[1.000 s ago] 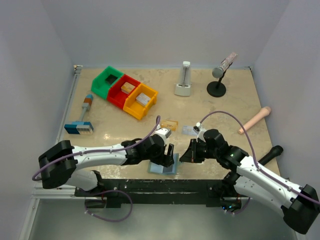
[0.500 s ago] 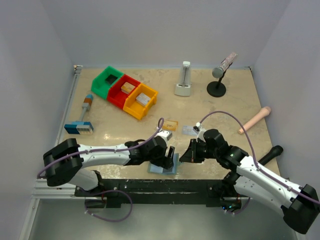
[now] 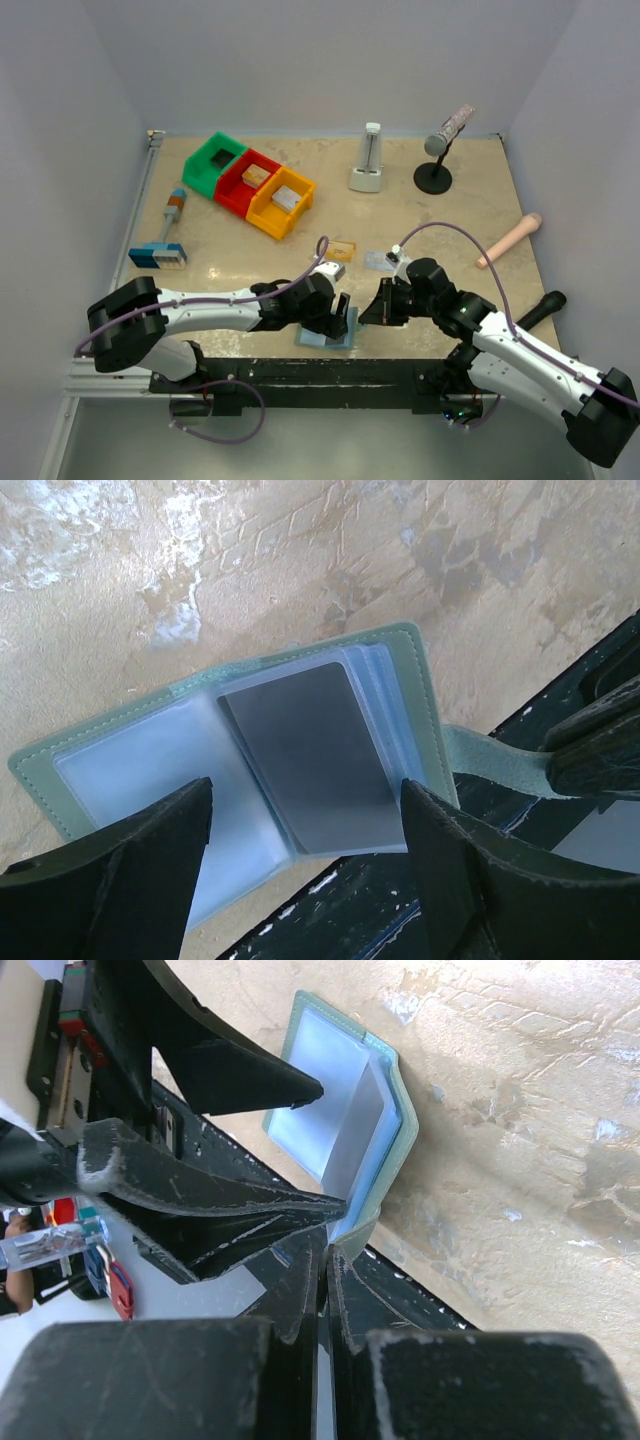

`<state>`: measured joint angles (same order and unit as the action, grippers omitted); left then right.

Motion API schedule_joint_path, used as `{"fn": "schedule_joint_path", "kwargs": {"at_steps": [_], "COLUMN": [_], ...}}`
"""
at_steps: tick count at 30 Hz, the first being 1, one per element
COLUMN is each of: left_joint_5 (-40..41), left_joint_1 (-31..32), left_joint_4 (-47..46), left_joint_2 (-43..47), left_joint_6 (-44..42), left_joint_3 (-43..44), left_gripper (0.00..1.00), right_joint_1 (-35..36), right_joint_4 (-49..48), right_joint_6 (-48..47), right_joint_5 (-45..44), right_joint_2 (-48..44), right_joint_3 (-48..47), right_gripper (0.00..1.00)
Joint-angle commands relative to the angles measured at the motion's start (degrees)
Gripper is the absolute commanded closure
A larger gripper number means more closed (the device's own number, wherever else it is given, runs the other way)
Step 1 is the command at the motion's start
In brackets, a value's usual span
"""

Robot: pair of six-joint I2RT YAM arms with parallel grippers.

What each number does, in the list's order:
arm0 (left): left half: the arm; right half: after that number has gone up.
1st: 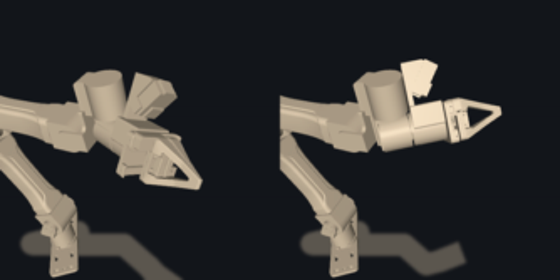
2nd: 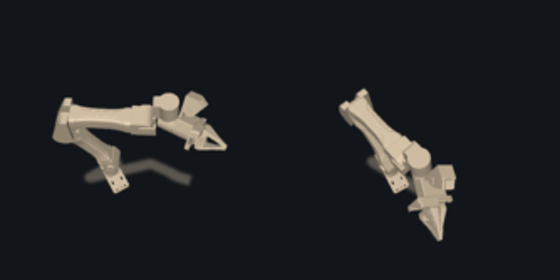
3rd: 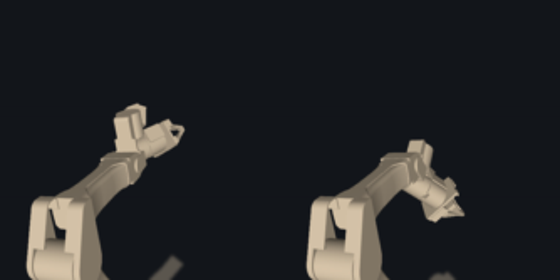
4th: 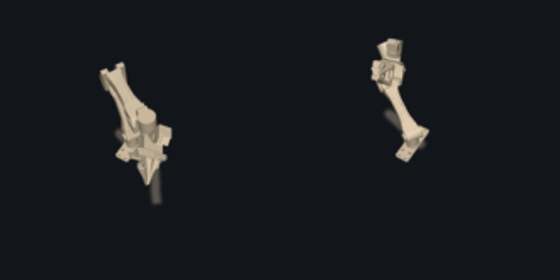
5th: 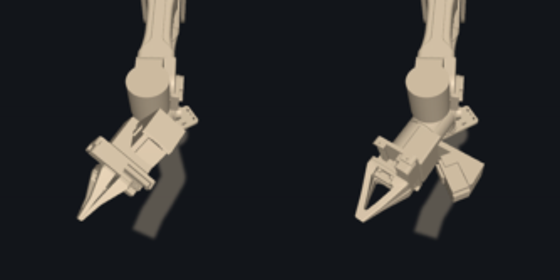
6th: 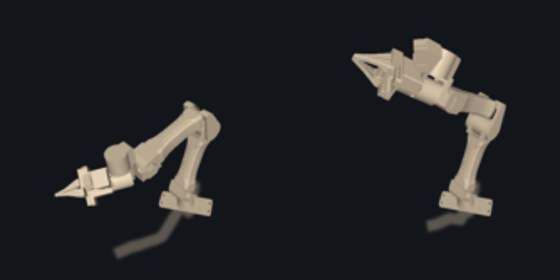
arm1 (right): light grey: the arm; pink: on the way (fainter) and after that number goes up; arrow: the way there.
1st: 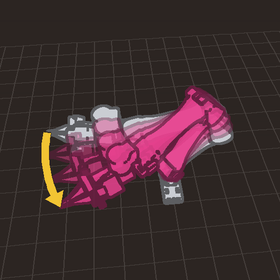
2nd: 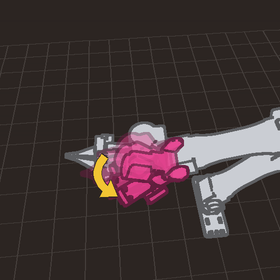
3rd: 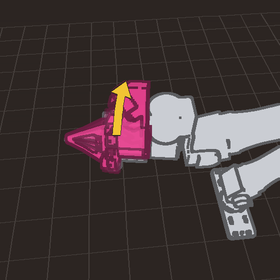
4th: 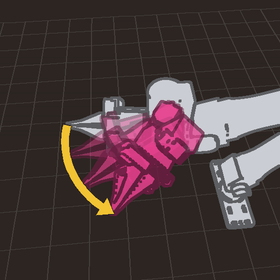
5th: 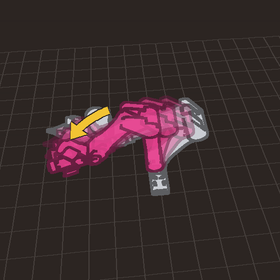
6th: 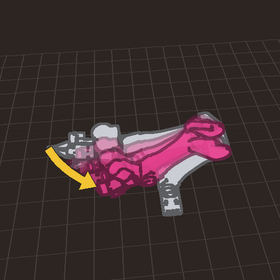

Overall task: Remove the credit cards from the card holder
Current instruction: Remove the credit card from the card holder.

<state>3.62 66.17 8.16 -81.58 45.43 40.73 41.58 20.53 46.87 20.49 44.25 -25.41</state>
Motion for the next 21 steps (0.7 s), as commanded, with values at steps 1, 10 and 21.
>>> {"fn": "schedule_joint_path", "kwargs": {"at_steps": [1,10,21], "left_joint_5": [-0.01,1.82,7.98], "left_joint_1": [0.80,0.89,0.63], "left_joint_4": [-1.05,0.88,6.69], "left_joint_2": [-1.12,-1.39,1.59], "left_joint_6": [0.45,0.27,0.36], "left_joint_3": [2.07,2.34,1.11], "left_gripper": [0.21,0.27,0.30], "right_joint_1": [0.17,0.17,0.17], "right_joint_4": [-1.90,-0.76,0.38], "right_joint_6": [0.15,-0.03,-0.46], "right_joint_5": [0.87,0.69,0.43], "right_joint_2": [-0.30,-1.09,-1.62], "right_joint_3": [-2.01,-2.80,-2.98], "right_gripper": [1.00,1.00,1.00]}}
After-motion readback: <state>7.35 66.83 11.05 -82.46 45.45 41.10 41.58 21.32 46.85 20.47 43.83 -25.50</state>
